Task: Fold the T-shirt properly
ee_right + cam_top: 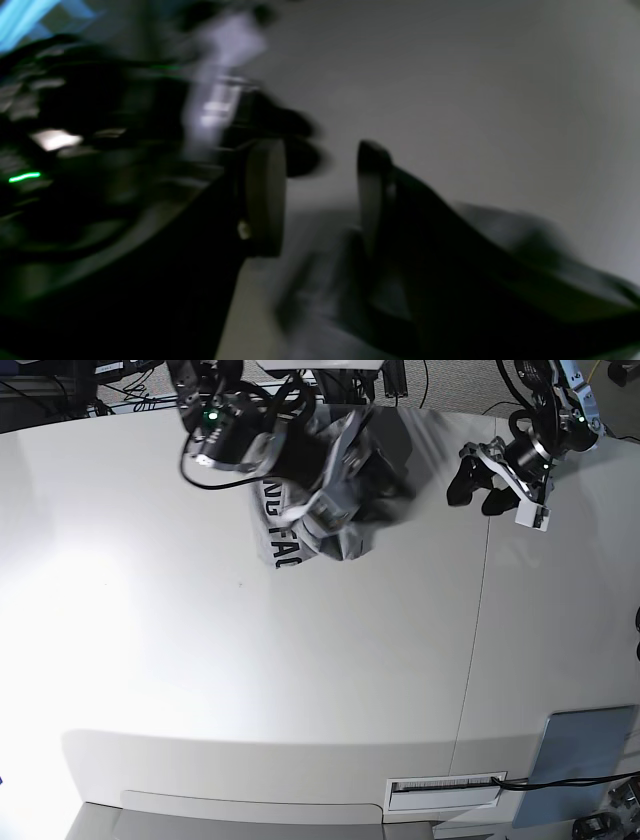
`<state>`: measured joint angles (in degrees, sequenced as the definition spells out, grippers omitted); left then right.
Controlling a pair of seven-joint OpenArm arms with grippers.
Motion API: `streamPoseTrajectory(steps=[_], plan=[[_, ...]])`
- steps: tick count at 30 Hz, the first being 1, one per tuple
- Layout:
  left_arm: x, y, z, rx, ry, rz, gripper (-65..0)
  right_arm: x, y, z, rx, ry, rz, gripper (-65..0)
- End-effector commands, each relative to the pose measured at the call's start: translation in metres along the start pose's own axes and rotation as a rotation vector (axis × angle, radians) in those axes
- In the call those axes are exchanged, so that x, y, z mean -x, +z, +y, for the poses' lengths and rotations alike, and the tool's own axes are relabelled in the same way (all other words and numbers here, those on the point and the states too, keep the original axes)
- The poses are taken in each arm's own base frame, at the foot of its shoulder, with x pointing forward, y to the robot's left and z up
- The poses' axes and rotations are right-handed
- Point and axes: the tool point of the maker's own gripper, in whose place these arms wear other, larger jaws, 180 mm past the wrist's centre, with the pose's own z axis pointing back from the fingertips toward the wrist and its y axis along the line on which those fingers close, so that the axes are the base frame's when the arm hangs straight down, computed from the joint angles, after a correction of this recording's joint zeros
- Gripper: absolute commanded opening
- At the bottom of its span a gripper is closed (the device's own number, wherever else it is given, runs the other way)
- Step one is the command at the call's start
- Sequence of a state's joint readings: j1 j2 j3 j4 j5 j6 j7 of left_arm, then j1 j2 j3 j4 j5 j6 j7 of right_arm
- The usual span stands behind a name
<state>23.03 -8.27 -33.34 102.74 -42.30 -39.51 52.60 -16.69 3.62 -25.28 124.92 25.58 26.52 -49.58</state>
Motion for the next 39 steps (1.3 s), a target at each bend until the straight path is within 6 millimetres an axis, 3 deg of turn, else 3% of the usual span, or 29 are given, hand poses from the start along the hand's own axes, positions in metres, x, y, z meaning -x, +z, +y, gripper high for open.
streamPoseTrajectory(steps=[1, 4, 8, 12, 16, 21, 25, 30, 34, 36, 39], plan=[[-0.015, 0.003, -0.006, 0.033, -0.005, -0.059, -24.0, -0.012, 0.005, -0.01, 0.042, 0.008, -0.034, -41.2], [-0.026, 0.004, -0.017, 0.094, 0.034, -0.107, -24.0, 0.005, 0.023, -0.057, 0.222, 0.003, 0.057, -41.2], [-0.037, 0.0, -0.03, 0.167, 0.048, -0.118, -24.0, 0.018, 0.061, -0.115, 0.431, -0.007, 0.12, -41.2], [-0.039, -0.017, -0.057, 0.267, 0.004, -0.069, -24.0, 0.022, 0.102, -0.155, 0.583, -0.002, 0.142, -41.2], [-0.036, -0.033, -0.089, 0.369, -0.086, 0.003, -24.0, 0.03, 0.141, -0.183, 0.701, 0.01, 0.185, -41.2], [-0.041, -0.039, -0.103, 0.435, -0.225, 0.068, -24.1, 0.043, 0.186, -0.202, 0.822, 0.003, 0.236, -41.2], [-0.041, -0.044, -0.119, 0.497, -0.307, 0.107, -24.1, 0.049, 0.209, -0.21, 0.892, -0.02, 0.25, -41.2], [-0.028, -0.051, -0.148, 0.579, -0.358, 0.15, -29.6, 0.052, 0.217, -0.212, 0.916, -0.034, 0.256, -41.2], [-0.023, -0.061, -0.149, 0.542, -0.433, 0.147, -33.8, 0.052, 0.217, -0.212, 0.916, -0.035, 0.258, -41.2], [-0.028, -0.065, -0.144, 0.504, -0.46, 0.118, -40.8, 0.053, 0.217, -0.212, 0.916, -0.036, 0.26, -41.2], [-0.043, -0.067, -0.135, 0.461, -0.468, 0.047, -58.7, 0.053, 0.218, -0.212, 0.918, -0.034, 0.261, -41.2]])
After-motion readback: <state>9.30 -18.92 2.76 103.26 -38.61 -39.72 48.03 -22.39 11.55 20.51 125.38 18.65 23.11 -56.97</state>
